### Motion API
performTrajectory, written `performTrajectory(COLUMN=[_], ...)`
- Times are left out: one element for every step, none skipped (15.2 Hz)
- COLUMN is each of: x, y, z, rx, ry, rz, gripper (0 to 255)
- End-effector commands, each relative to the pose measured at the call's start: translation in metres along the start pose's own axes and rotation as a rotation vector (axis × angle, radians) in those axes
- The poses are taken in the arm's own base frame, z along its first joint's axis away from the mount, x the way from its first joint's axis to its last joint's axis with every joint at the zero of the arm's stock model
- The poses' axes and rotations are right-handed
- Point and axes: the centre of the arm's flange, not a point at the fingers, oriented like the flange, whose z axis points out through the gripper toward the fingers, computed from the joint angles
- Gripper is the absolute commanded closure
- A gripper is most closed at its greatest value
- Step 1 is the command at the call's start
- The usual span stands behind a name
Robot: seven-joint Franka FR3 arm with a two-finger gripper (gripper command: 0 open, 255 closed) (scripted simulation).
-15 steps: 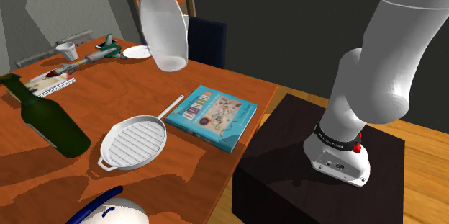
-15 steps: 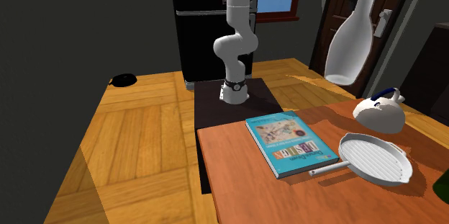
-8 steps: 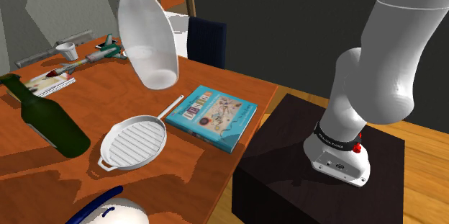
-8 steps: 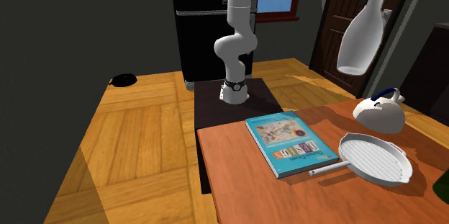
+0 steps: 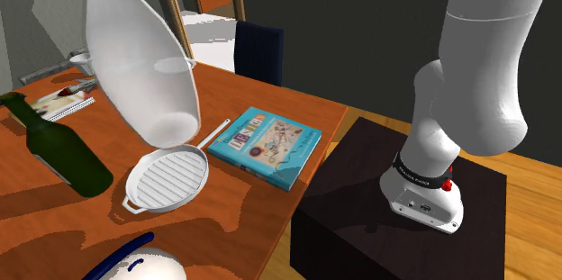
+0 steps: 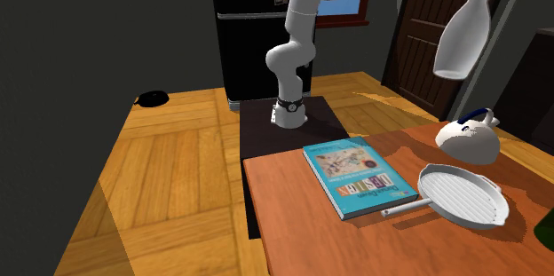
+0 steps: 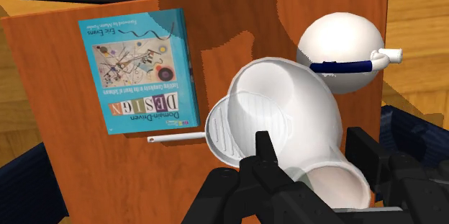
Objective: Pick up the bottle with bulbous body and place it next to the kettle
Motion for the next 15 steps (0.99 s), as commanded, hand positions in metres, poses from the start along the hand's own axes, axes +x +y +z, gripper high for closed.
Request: performTrajectory(x=[-0.004,-0.004,-0.004,-0.004,-0.004,-0.004,-0.004,-0.004,-0.004,-0.004,-0.004,-0.004,-0.004,-0.004,-0.004], y=[-0.006,-0.006,-0.006,-0.006,-0.006,-0.006,-0.007,-0.007,-0.007,-0.007,-0.007,-0.007,-0.007,-0.007,-0.007], z=[0.006,0.011,0.017,0.022,0.027,0.032,0.038,0.043,0.048,0.054,0.059,0.064,0.069,0.075,0.080], rx=[0.000,0.000,0.000,0.000,0.000,0.000,0.000,0.000,0.000,0.000,0.000,0.000,0.000,0.000,0.000], ry=[0.000,0.000,0.000,0.000,0.000,0.000,0.000,0.000,0.000,0.000,0.000,0.000,0.000,0.000,0.000], rz=[0.003,0.003,0.003,0.003,0.003,0.003,0.003,0.003,0.003,0.003,0.003,0.003,0.003,0.003,0.003], gripper=[255,255,255,255,255,255,255,255,255,255,255,255,255,255,255])
